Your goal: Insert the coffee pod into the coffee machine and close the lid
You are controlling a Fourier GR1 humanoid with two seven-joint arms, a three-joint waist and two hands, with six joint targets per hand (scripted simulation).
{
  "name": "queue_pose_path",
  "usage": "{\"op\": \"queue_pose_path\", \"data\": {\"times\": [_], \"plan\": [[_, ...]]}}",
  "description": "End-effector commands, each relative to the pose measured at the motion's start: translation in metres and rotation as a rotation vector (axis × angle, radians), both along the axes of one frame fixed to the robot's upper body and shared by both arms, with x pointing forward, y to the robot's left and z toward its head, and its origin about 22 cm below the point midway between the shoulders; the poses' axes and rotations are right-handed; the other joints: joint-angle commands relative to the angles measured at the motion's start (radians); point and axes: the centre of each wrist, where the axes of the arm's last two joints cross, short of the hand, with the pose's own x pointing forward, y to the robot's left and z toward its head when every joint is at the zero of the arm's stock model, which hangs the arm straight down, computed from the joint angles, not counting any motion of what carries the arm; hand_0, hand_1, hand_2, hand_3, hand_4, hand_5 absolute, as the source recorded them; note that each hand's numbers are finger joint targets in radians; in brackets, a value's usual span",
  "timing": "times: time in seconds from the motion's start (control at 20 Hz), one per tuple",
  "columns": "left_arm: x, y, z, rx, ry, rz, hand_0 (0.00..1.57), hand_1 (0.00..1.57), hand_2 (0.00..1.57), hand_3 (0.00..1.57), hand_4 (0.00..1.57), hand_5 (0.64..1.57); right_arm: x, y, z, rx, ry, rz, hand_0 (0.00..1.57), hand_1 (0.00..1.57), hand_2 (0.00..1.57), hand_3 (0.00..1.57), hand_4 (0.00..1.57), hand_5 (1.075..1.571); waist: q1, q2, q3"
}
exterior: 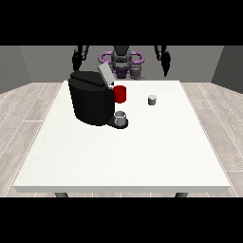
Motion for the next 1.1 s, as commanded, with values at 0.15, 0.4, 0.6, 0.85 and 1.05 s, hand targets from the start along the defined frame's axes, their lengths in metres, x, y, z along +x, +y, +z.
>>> {"op": "queue_pose_path", "data": {"times": [0.15, 0.4, 0.6, 0.85, 1.05], "plan": [[-0.004, -0.034, 0.002, -0.031, -0.021, -0.147, 0.00, 0.00, 0.00, 0.00, 0.73, 1.571, 0.004, -0.026, -0.015, 0.072, -0.017, -0.050, 0.00, 0.00, 0.00, 0.00, 0.33, 1.571, 0.043, -0.012, -0.0053], [0.005, -0.043, 0.010, -0.087, -0.058, -0.248, 0.00, 0.00, 0.00, 0.00, 0.72, 1.571, 0.001, -0.012, -0.014, 0.162, -0.083, -0.058, 0.00, 0.00, 0.00, 0.00, 0.28, 1.571, 0.010, -0.029, -0.0055], [-0.001, -0.020, -0.007, 0.031, -0.092, -0.292, 0.00, 0.00, 0.00, 0.00, 0.66, 1.571, 0.005, -0.014, -0.021, 0.139, -0.112, -0.078, 0.00, 0.00, 0.00, 0.00, 0.34, 1.571, 0.041, 0.008, -0.0056], [0.023, 0.001, 0.021, 0.220, 0.002, -0.223, 0.00, 0.00, 0.00, 0.00, 0.45, 1.571, -0.001, -0.030, -0.021, 0.143, -0.100, -0.045, 0.00, 0.00, 0.00, 0.00, 0.34, 1.571, -0.001, 0.012, -0.0050], [0.030, 0.014, 0.008, 0.352, 0.041, -0.215, 0.00, 0.00, 0.00, 0.00, 0.00, 1.571, -0.001, -0.001, -0.026, 0.151, -0.142, -0.007, 0.00, 0.00, 0.00, 0.00, 0.41, 1.571, -0.026, 0.046, -0.0055]]}}
